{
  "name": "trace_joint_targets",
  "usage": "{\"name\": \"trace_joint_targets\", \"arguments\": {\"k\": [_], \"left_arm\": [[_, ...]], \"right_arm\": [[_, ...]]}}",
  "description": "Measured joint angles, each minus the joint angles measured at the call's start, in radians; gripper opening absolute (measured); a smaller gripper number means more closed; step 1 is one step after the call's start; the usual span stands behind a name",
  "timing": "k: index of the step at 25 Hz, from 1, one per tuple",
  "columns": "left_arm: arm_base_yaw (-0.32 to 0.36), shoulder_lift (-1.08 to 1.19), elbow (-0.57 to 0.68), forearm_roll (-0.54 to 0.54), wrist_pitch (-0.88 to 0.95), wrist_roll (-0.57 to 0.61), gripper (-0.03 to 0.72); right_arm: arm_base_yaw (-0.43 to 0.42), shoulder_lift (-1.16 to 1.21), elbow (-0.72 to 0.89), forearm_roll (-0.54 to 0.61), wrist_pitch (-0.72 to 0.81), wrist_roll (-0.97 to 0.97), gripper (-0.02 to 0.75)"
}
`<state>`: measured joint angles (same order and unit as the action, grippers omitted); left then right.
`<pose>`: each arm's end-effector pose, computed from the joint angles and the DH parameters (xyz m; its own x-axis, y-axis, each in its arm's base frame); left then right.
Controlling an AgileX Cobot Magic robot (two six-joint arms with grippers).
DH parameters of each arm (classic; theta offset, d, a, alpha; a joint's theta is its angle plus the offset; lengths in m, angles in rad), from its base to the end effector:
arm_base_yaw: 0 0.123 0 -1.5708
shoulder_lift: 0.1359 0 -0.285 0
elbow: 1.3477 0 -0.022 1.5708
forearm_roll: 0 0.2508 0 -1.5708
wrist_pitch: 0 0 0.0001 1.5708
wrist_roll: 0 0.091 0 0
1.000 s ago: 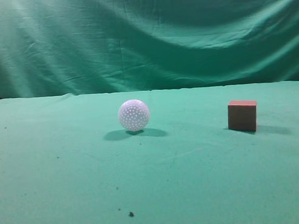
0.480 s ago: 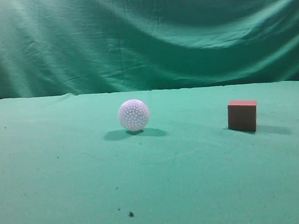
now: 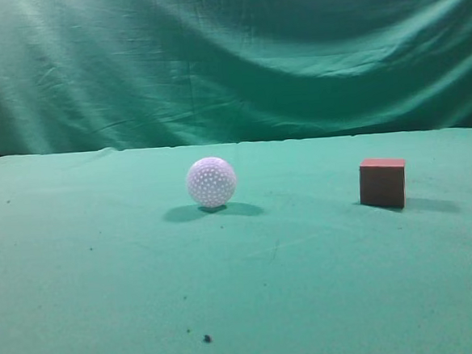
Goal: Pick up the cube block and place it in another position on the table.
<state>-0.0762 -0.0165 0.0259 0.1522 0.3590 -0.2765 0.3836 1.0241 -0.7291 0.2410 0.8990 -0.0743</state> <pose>0.0529 0.0008 0.1734 -0.2739 -0.1128 -0.9551 -0.0117 0.9934 -0.1139 0.1579 0.0821 0.2747 -0.8554 -0.2632 -0.4461 -0.3823 0.9019 0.2010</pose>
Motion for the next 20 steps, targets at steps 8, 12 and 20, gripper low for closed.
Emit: {"name": "trace_joint_targets", "arguments": {"k": [8,12,20], "left_arm": [[0.000,0.000,0.000,0.000,0.000,0.000,0.262],[0.000,0.000,0.000,0.000,0.000,0.000,0.262],[0.000,0.000,0.000,0.000,0.000,0.000,0.262]], "right_arm": [[0.173,0.347,-0.175,-0.125,0.035,0.126,0.000],[0.173,0.463,-0.246,-0.129,0.038,0.132,0.159],[0.173,0.581,-0.275,-0.131,-0.071,0.298,0.642]]}}
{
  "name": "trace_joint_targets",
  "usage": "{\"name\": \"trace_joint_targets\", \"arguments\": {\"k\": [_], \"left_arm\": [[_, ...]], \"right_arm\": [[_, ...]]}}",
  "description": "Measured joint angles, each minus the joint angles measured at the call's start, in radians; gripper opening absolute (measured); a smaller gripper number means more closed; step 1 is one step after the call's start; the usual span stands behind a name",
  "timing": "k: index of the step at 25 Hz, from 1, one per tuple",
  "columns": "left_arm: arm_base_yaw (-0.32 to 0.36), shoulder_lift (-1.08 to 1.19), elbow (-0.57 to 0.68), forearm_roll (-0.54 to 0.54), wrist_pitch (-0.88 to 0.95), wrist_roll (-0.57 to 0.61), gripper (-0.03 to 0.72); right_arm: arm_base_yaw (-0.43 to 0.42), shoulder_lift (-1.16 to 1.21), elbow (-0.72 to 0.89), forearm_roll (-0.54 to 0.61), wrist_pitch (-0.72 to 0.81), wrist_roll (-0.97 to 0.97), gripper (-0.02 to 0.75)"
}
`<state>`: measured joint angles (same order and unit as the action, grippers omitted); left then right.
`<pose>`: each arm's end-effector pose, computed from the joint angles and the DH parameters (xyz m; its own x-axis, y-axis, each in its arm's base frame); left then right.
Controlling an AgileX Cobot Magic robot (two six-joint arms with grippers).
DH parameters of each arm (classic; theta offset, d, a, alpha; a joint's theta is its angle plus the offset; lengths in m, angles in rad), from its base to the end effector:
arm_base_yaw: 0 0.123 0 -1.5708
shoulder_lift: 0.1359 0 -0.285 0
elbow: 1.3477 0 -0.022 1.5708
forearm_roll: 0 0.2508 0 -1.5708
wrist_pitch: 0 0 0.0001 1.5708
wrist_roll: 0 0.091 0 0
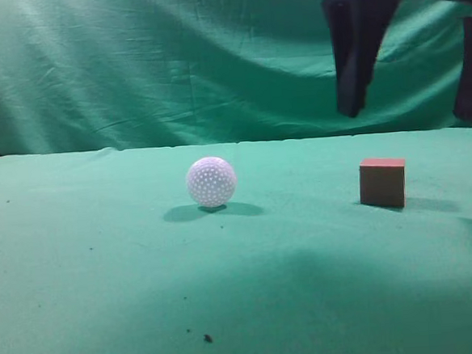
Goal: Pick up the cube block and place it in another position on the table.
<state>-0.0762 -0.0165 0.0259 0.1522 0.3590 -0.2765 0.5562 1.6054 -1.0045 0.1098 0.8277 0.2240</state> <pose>0.0529 0.0008 0.1734 -0.2739 -0.1128 -0.9551 -0.0117 0.9934 -0.1139 0.2495 0.1638 0.2115 -0.9493 -0.2450 -0.1970 -0.2751 0.9508 0.1428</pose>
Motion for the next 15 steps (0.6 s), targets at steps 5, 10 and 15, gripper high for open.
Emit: {"name": "trace_joint_targets", "arguments": {"k": [5,10,15], "left_arm": [[0.000,0.000,0.000,0.000,0.000,0.000,0.262],[0.000,0.000,0.000,0.000,0.000,0.000,0.262],[0.000,0.000,0.000,0.000,0.000,0.000,0.262]], "right_arm": [[0.000,0.046,0.000,0.000,-0.076,0.042,0.582],[0.000,0.113,0.000,-0.002,-0.119,0.045,0.564],[0.000,0.165,-0.009,-0.007,-0.142,0.062,0.513]]}}
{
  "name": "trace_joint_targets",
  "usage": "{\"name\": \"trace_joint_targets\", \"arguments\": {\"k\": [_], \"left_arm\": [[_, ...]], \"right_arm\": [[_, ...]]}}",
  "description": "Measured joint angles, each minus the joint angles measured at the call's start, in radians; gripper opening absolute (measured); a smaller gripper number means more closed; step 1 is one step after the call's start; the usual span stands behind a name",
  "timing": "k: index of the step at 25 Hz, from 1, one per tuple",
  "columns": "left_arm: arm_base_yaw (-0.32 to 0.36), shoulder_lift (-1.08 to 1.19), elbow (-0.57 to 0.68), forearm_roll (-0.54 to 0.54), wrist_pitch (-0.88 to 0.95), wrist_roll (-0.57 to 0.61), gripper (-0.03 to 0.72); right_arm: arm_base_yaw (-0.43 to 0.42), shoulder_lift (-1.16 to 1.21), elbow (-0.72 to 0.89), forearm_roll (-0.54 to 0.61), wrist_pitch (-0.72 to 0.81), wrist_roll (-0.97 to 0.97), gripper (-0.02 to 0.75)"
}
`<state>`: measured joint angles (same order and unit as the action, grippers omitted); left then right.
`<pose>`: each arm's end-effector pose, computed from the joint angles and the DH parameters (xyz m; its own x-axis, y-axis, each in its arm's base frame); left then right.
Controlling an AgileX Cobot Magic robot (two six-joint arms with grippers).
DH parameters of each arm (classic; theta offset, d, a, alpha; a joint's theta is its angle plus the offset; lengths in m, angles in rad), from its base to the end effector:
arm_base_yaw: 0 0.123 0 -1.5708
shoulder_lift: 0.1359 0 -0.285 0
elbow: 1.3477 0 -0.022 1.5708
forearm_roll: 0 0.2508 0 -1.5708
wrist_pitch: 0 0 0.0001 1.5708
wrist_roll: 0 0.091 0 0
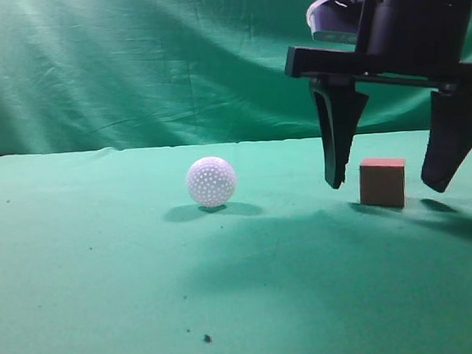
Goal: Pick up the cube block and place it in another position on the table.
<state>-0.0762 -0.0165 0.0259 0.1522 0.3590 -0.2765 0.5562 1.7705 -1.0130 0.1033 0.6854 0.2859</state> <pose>0.0529 0.0008 0.1734 -0.2739 -0.1128 -0.9551 -0.0117 0.9934 -0.1139 0.2717 0.1759 0.1649 -0.9671 -0.1807 -0.1789 -0.2064 0.9689 0.1368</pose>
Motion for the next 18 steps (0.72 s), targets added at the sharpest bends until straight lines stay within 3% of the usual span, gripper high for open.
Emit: {"name": "trace_joint_targets", "arguments": {"k": [1,4,5,12,18], "left_arm": [[0.000,0.000,0.000,0.000,0.000,0.000,0.262],[0.000,0.000,0.000,0.000,0.000,0.000,0.262],[0.000,0.000,0.000,0.000,0.000,0.000,0.262],[0.000,0.000,0.000,0.000,0.000,0.000,0.262],[0.000,0.000,0.000,0.000,0.000,0.000,0.262]], "right_arm": [[0.000,0.004,-0.005,-0.003,-0.003,0.005,0.482],[0.000,0.005,-0.027,-0.040,0.011,0.028,0.251],[0.000,0.005,-0.037,-0.059,0.023,0.033,0.213],[-0.004,0.005,-0.200,-0.194,0.160,0.050,0.222],[-0.151,0.040,-0.409,-0.195,0.203,0.018,0.222]]}}
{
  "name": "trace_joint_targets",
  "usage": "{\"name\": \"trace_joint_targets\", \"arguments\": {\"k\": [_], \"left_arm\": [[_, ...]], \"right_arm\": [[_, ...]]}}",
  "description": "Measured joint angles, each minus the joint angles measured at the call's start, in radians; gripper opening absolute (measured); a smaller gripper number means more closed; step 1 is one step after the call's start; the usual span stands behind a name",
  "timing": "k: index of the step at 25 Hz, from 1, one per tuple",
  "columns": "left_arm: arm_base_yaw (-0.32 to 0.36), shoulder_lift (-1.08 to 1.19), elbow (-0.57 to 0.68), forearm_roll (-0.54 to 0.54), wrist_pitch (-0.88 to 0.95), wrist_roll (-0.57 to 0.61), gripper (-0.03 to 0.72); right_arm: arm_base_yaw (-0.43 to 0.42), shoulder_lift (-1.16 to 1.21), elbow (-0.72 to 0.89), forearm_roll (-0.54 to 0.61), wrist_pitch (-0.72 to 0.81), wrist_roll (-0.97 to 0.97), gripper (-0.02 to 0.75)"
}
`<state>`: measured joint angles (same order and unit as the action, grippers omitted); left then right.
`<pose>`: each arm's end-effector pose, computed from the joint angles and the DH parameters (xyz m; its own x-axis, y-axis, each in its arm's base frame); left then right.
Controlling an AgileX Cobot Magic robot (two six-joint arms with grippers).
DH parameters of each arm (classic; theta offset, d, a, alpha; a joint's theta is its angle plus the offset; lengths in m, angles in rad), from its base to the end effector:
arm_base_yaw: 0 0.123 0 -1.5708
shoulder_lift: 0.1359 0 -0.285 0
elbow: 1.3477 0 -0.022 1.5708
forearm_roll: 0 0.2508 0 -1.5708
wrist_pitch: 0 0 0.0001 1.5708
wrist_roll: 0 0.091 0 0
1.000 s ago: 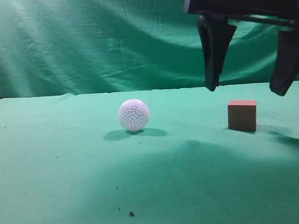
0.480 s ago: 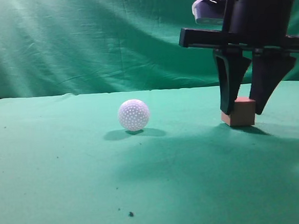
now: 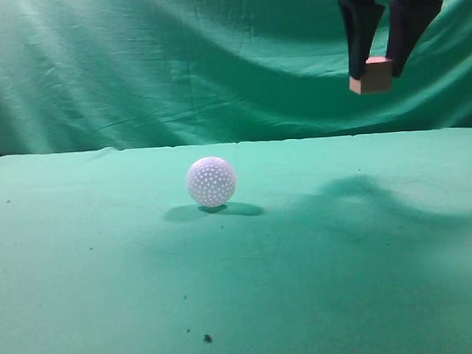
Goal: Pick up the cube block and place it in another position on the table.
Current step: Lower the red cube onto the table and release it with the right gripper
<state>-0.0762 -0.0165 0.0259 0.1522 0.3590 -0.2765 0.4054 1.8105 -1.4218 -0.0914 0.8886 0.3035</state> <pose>0.0529 0.0008 0.1734 -0.2739 -0.1128 -0.9551 -0.0117 0.9934 -0.1139 0.3558 0.1457 0.2504 -0.9166 -0.1293 -0.3782 -0.1506 0.9882 0.0271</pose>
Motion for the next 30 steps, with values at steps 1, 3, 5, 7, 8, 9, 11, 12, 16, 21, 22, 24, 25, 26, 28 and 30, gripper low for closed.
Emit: {"name": "trace_joint_targets", "arguments": {"k": [1,3,5,7,8,9,11,12,16,21,22,24,25,26,28,30], "left_arm": [[0.000,0.000,0.000,0.000,0.000,0.000,0.262],[0.000,0.000,0.000,0.000,0.000,0.000,0.262],[0.000,0.000,0.000,0.000,0.000,0.000,0.262],[0.000,0.000,0.000,0.000,0.000,0.000,0.262],[0.000,0.000,0.000,0.000,0.000,0.000,0.262],[0.000,0.000,0.000,0.000,0.000,0.000,0.262],[0.000,0.000,0.000,0.000,0.000,0.000,0.262],[0.000,0.000,0.000,0.000,0.000,0.000,0.262],[0.000,0.000,0.000,0.000,0.000,0.000,0.262],[0.000,0.000,0.000,0.000,0.000,0.000,0.262],[0.000,0.000,0.000,0.000,0.000,0.000,0.262],[0.000,0.000,0.000,0.000,0.000,0.000,0.262],[0.000,0.000,0.000,0.000,0.000,0.000,0.262],[0.000,0.000,0.000,0.000,0.000,0.000,0.262],[0.000,0.000,0.000,0.000,0.000,0.000,0.262],[0.000,0.000,0.000,0.000,0.000,0.000,0.262]], "right_arm": [[-0.033,0.022,-0.028,0.025,0.015,-0.028,0.222],[-0.084,0.076,-0.085,0.078,0.054,-0.096,0.222],[-0.104,0.140,-0.122,0.105,0.079,-0.148,0.222],[-0.107,0.188,-0.146,0.113,0.079,-0.184,0.222],[-0.107,0.209,-0.152,0.118,0.079,-0.201,0.222],[-0.107,0.226,-0.160,0.119,0.077,-0.213,0.222],[-0.105,0.249,-0.171,0.121,0.066,-0.228,0.222],[-0.103,0.258,-0.172,0.121,0.059,-0.230,0.222],[-0.102,0.282,-0.173,0.121,0.043,-0.232,0.222],[-0.101,0.283,-0.176,0.121,0.037,-0.234,0.358],[-0.101,0.283,-0.176,0.121,0.036,-0.236,0.403],[-0.099,0.283,-0.190,0.121,0.048,-0.236,0.484],[-0.099,0.283,-0.206,0.121,0.064,-0.236,0.480],[-0.099,0.283,-0.225,0.121,0.090,-0.236,0.480],[-0.099,0.283,-0.282,0.121,0.145,-0.234,0.394],[-0.099,0.268,-0.328,0.121,0.184,-0.234,0.224]]}}
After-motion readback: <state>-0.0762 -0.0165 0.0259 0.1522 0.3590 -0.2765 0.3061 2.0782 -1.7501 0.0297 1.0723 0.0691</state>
